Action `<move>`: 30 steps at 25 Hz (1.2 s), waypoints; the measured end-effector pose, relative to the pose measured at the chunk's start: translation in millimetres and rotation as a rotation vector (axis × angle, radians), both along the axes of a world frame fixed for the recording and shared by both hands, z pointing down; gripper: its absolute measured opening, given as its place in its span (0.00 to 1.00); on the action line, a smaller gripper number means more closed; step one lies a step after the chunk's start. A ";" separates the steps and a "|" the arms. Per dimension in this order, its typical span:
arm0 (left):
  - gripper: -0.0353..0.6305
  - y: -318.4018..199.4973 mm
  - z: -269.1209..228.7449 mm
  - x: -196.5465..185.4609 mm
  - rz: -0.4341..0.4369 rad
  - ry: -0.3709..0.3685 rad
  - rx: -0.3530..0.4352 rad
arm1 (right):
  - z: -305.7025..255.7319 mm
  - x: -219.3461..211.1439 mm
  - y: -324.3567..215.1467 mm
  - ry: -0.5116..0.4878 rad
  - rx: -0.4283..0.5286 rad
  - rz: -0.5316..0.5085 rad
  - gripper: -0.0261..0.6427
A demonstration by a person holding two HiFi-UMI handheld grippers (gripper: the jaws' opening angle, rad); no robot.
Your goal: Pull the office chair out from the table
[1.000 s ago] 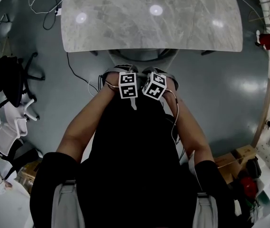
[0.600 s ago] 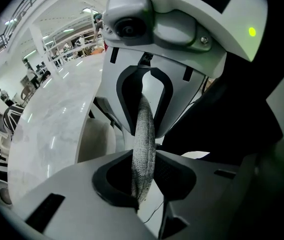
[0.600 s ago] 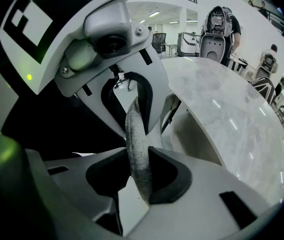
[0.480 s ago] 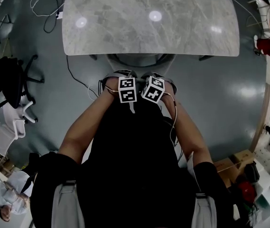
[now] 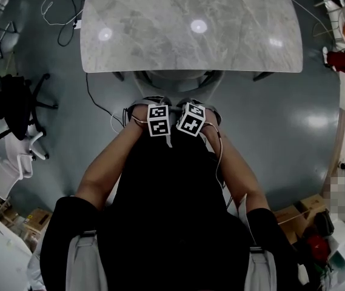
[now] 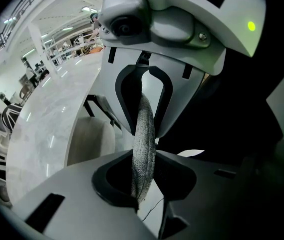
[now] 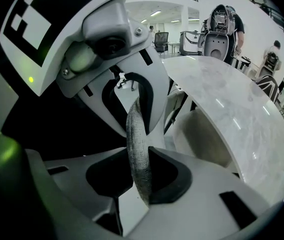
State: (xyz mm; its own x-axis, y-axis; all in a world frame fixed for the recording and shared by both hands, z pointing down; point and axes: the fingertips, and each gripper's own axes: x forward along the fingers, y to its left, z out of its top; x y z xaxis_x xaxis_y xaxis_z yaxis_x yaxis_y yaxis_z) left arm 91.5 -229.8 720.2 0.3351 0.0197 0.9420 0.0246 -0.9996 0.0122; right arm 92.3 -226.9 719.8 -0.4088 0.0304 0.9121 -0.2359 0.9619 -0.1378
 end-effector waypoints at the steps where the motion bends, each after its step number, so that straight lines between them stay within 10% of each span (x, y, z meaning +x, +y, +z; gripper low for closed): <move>1: 0.19 1.7 0.0 0.0 -0.001 0.000 0.000 | 0.3 0.3 2.1 -0.003 -0.001 0.001 0.21; 30: 0.19 119.8 0.0 -21.3 0.046 0.031 -0.019 | 3.4 -19.7 120.2 -0.021 -0.005 0.064 0.21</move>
